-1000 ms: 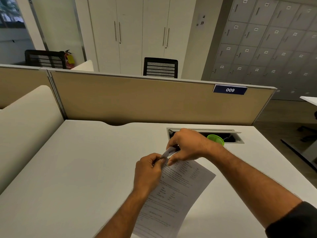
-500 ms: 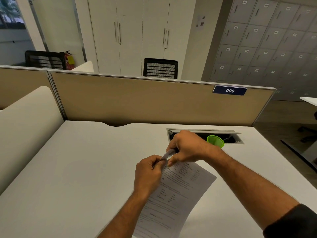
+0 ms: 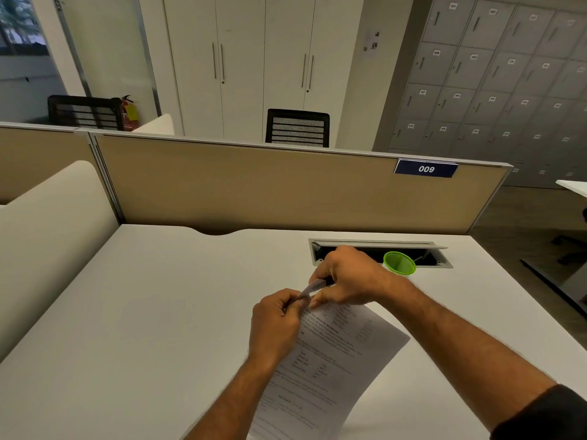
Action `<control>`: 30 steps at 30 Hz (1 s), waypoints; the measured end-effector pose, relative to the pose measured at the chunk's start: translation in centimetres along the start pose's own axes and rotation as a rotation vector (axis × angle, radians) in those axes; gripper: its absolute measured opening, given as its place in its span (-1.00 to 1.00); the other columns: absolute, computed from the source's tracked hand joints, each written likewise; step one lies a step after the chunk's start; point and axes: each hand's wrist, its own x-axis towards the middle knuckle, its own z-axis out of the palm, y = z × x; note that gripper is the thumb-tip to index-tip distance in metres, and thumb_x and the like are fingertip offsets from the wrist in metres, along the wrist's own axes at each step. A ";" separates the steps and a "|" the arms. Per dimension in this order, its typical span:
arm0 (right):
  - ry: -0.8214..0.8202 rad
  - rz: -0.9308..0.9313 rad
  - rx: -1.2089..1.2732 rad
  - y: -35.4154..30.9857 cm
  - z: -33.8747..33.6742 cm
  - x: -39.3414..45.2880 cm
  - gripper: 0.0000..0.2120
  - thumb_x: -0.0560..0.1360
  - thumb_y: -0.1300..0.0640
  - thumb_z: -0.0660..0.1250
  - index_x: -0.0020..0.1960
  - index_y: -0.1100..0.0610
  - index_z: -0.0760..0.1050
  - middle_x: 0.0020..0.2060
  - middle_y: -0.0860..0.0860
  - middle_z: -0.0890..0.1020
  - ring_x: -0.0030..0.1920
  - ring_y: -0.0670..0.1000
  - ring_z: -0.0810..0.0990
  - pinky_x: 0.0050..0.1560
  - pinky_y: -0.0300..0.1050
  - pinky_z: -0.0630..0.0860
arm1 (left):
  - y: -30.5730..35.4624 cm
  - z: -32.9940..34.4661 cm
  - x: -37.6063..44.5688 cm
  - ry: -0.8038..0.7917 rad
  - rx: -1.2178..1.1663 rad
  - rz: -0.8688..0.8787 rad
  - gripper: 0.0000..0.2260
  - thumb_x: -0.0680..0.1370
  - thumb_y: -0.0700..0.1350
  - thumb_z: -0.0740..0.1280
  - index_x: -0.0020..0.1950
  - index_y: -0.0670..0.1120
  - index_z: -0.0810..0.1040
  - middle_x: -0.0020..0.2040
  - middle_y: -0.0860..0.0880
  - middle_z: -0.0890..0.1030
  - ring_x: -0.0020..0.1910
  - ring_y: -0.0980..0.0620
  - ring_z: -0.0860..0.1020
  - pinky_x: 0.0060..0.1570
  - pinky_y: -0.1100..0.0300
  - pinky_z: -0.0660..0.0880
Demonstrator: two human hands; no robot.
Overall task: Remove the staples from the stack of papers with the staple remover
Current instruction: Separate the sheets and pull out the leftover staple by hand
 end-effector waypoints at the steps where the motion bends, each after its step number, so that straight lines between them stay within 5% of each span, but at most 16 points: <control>1: -0.015 -0.004 0.006 0.1 0.0 -0.1 -0.60 0.32 -0.20 0.51 0.06 0.00 0.69 -0.17 -0.10 0.72 -0.22 -0.11 0.62 -0.28 -0.20 0.55 | -0.1 0.0 0.1 0.001 0.004 0.001 -0.89 0.57 -0.12 0.39 -0.05 0.04 0.71 -0.23 0.17 0.66 -0.20 0.17 0.61 -0.23 0.37 0.49; 4: -0.031 0.006 0.060 0.4 0.4 -0.1 -0.51 0.27 -0.24 0.53 0.09 0.01 0.66 -0.16 -0.13 0.68 -0.22 -0.14 0.60 -0.27 -0.30 0.44 | -0.4 -0.1 0.1 0.009 -0.004 -0.017 -0.89 0.57 -0.13 0.39 -0.03 0.02 0.72 -0.20 0.16 0.67 -0.20 0.15 0.61 -0.24 0.36 0.50; 8: 0.059 0.021 0.242 1.7 0.9 -0.5 -0.47 0.22 -0.22 0.57 0.09 0.03 0.66 -0.07 -0.11 0.71 -0.09 -0.15 0.65 -0.08 -0.23 0.59 | -0.8 -0.2 0.2 0.018 -0.005 -0.029 -0.89 0.58 -0.12 0.38 -0.02 0.02 0.71 -0.20 0.19 0.65 -0.20 0.17 0.60 -0.25 0.41 0.46; 11: 0.259 0.087 0.513 2.8 1.2 -1.8 -0.57 0.25 -0.04 0.62 0.06 0.08 0.67 -0.16 -0.08 0.70 -0.20 -0.19 0.63 -0.22 -0.36 0.52 | -1.1 -0.5 0.3 0.032 -0.045 -0.043 -0.88 0.58 -0.13 0.38 -0.05 0.04 0.71 -0.19 0.19 0.66 -0.19 0.18 0.61 -0.24 0.40 0.46; 13: 0.461 0.146 0.864 3.8 1.9 -2.9 -0.67 0.28 0.06 0.59 0.00 0.12 0.66 -0.23 0.01 0.68 -0.31 -0.12 0.58 -0.37 -0.28 0.47 | -1.3 -0.8 0.3 0.050 -0.083 -0.055 -0.86 0.58 -0.14 0.39 -0.07 0.08 0.69 -0.18 0.17 0.67 -0.18 0.16 0.62 -0.22 0.36 0.49; 16: 0.722 0.374 1.286 6.5 3.9 -4.4 -0.65 0.30 0.04 0.52 0.02 0.18 0.62 -0.20 0.13 0.67 -0.34 0.00 0.52 -0.38 -0.11 0.44 | -1.9 -1.3 0.4 0.078 -0.136 -0.074 -0.87 0.58 -0.14 0.38 -0.09 0.06 0.68 -0.19 0.11 0.69 -0.18 0.11 0.63 -0.20 0.26 0.56; 19: 0.772 0.697 1.480 9.8 7.7 -6.2 -0.72 0.38 0.14 0.53 0.02 0.25 0.61 -0.20 0.13 0.63 -0.29 0.05 0.50 -0.33 -0.12 0.46 | -2.8 -1.8 0.5 0.116 -0.197 -0.103 -0.87 0.59 -0.14 0.37 -0.09 0.00 0.70 -0.22 0.09 0.70 -0.25 0.16 0.63 -0.24 0.25 0.56; 23: 0.726 0.955 1.320 12.8 14.6 -8.3 -0.68 0.35 0.39 0.50 0.09 0.33 0.61 -0.17 0.15 0.64 -0.22 0.14 0.60 -0.26 -0.10 0.58 | -3.6 -1.8 0.4 0.156 -0.264 -0.141 -0.86 0.59 -0.16 0.36 -0.10 0.01 0.69 -0.22 0.03 0.70 -0.27 0.12 0.61 -0.28 0.22 0.54; 26: 0.645 1.102 0.900 13.2 18.8 -9.5 -0.70 0.30 0.26 0.55 0.03 0.17 0.66 -0.25 0.09 0.69 -0.19 0.17 0.69 -0.18 0.00 0.62 | -4.0 -1.6 0.3 0.173 -0.307 -0.167 -0.85 0.60 -0.14 0.36 -0.10 0.04 0.68 -0.19 -0.02 0.71 -0.20 -0.06 0.66 -0.22 0.06 0.60; 30: 0.520 1.037 0.530 12.5 21.8 -10.2 -0.90 0.33 0.14 0.51 -0.19 0.14 0.66 -0.42 -0.02 0.61 -0.31 0.13 0.60 -0.27 -0.08 0.49 | -4.3 -1.6 0.3 0.196 -0.345 -0.191 -0.85 0.60 -0.12 0.36 -0.10 0.02 0.69 -0.19 -0.04 0.72 -0.16 -0.18 0.66 -0.16 -0.11 0.64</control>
